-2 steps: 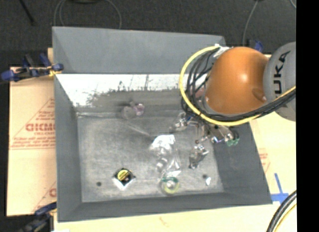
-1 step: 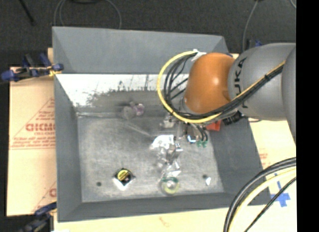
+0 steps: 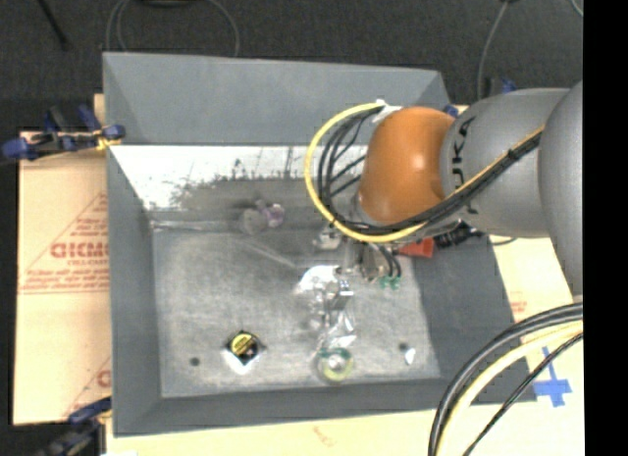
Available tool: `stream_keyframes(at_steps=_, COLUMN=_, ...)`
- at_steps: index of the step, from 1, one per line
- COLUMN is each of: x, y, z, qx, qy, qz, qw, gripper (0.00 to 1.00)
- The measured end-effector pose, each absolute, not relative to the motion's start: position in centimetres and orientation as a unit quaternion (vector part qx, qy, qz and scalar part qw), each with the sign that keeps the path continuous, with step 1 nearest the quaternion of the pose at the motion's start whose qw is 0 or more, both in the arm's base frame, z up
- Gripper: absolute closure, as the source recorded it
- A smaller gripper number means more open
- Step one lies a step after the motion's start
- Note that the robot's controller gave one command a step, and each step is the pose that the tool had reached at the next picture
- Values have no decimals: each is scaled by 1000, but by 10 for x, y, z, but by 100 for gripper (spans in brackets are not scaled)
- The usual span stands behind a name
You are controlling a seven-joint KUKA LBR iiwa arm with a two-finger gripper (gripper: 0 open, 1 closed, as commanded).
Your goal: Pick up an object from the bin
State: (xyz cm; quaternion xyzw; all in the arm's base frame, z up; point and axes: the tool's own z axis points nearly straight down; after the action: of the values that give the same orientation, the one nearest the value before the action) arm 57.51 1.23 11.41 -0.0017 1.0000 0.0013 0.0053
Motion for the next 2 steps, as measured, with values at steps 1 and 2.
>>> stream_keyframes(at_steps=1, x=576, y=13, z=111, qx=-16, qy=1000, qz=2, qw=4, gripper=0)
stream_keyframes(at_steps=2, x=576, y=13, z=111, qx=-10, qy=1000, qz=2, qw=4, gripper=0)
